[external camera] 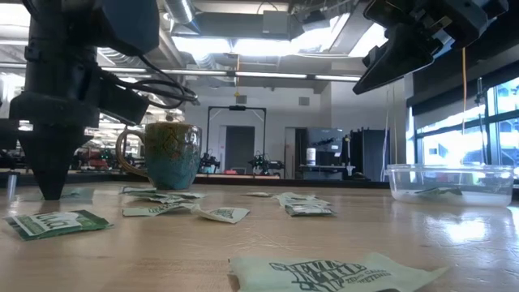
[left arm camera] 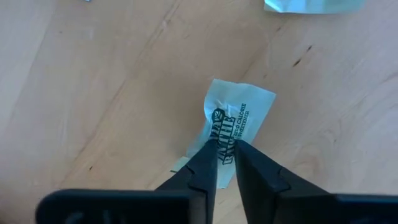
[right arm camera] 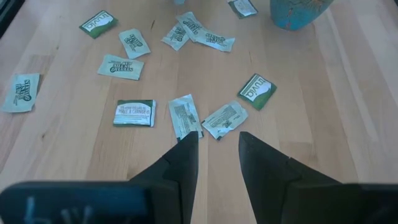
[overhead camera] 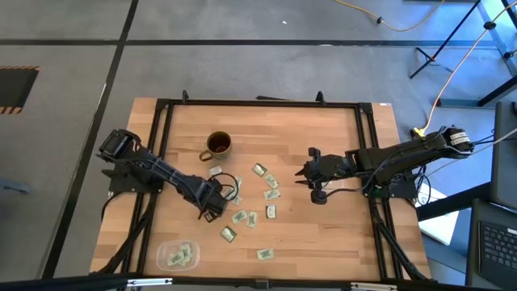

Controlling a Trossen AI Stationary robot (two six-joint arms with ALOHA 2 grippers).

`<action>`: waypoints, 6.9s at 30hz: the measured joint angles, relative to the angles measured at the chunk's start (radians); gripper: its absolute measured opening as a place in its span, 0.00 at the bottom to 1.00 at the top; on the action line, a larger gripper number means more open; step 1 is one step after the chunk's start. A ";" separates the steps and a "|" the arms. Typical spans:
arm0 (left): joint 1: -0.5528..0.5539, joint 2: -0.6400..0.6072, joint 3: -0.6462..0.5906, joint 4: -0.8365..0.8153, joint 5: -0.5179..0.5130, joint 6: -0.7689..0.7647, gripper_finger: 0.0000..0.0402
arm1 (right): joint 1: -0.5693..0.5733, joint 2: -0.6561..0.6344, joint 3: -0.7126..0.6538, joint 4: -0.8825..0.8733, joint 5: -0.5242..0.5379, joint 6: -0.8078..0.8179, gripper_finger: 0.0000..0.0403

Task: Pick and place Stevia / Truvia into bins
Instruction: Put the stevia packet into the bottom transparent container, then put the truvia packet into the top transparent container, then put the stevia packet into the bottom transparent container

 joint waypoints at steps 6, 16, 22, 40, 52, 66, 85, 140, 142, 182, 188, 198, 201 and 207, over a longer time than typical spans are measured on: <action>0.000 0.001 -0.001 -0.001 -0.004 0.000 0.05 | 0.000 0.000 0.000 0.000 0.000 0.000 0.30; -0.006 -0.044 0.019 -0.017 0.009 0.026 0.04 | 0.000 0.000 0.000 -0.001 0.000 0.000 0.30; -0.050 -0.119 0.076 -0.011 0.004 0.017 0.04 | 0.000 0.000 0.000 -0.001 0.000 0.000 0.30; -0.520 -0.148 0.203 0.152 -0.044 -0.592 0.04 | 0.000 0.000 0.000 -0.008 0.000 0.047 0.30; -0.666 -0.050 0.204 0.207 -0.049 -0.921 0.01 | 0.000 0.000 0.000 0.030 0.000 0.041 0.30; -0.662 -0.006 0.204 0.201 -0.032 -0.964 0.13 | 0.000 0.000 0.000 0.032 0.000 0.043 0.30; -0.645 -0.136 0.204 0.124 -0.400 -0.691 0.15 | 0.096 0.135 0.000 0.251 -0.151 -0.106 0.30; -0.329 -0.138 0.167 -0.240 -0.393 -0.403 0.15 | 0.153 0.761 0.410 -0.048 -0.103 -0.217 0.08; -0.329 -0.138 0.167 -0.240 -0.393 -0.403 0.15 | 0.153 0.735 0.410 -0.060 -0.104 -0.213 0.08; -0.332 -0.138 0.168 -0.238 -0.399 -0.393 0.15 | 0.019 0.071 0.014 -0.605 0.019 0.334 0.07; -0.332 -0.138 0.168 -0.238 -0.400 -0.393 0.15 | 0.019 0.071 -0.060 -0.529 -0.003 0.393 0.07; -0.332 -0.138 0.168 -0.238 -0.400 -0.393 0.15 | 0.019 0.071 -0.083 -0.482 -0.010 0.393 0.08; -0.332 -0.138 0.168 -0.238 -0.401 -0.393 0.15 | 0.019 0.071 -0.083 -0.483 -0.010 0.413 0.13; -0.332 -0.138 0.168 -0.238 -0.418 -0.393 0.15 | 0.019 0.072 -0.071 -0.494 -0.010 0.445 0.25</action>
